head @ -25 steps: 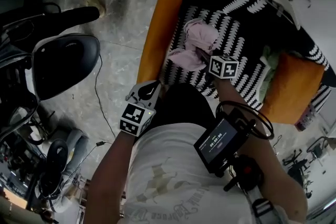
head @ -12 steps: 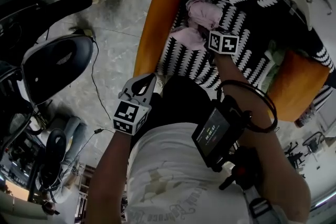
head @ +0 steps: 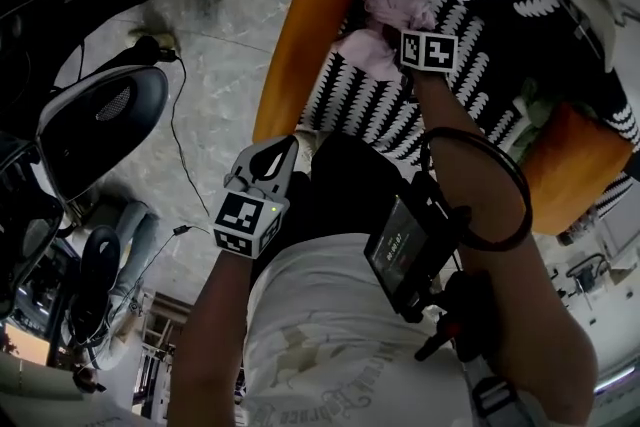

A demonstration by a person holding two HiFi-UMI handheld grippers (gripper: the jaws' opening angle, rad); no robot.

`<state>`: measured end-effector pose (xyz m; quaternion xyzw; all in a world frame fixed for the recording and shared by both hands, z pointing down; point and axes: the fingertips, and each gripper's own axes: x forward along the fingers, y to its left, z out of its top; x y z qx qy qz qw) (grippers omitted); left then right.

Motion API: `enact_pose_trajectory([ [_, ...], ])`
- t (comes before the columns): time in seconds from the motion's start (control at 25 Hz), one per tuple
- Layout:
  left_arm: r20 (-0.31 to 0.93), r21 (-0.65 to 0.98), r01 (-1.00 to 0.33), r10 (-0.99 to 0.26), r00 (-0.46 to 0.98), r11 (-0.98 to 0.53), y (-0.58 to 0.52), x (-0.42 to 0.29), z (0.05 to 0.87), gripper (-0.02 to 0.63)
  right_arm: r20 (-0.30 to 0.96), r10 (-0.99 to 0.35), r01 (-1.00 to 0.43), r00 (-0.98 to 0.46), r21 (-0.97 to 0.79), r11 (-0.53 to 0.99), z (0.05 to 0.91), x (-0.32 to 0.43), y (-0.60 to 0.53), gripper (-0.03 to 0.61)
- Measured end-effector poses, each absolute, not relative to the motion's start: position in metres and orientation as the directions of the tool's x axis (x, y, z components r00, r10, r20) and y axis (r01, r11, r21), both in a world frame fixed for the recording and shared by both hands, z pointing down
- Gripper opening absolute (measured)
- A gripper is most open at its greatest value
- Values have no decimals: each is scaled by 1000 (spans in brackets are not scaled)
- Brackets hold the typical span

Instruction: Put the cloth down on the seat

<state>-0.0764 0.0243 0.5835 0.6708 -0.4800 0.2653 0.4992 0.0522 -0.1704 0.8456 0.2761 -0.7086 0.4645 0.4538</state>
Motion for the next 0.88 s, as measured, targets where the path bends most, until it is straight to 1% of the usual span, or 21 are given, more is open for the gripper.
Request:
enact_pose_trajectory([
  [0.16,836,415,-909,-383,394,-28,18,-79,588,12,898,65,-806,-435,-421,417,857,48,-178,252],
  [0.32,834,414,-910,-389,391,-27,17,-71,588,11,893,77,-793,-442,-430,432,861,54,-181,281],
  [0.68,825,403,-913,-408,392,-62,18,-77,579,12,895,13,-828,-447,-419,373,848,51,-178,310],
  [0.88,820,391,-916,-416,393,-94,22,-76,570,12,884,-18,-836,-468,-436,332,837,62,-170,310],
])
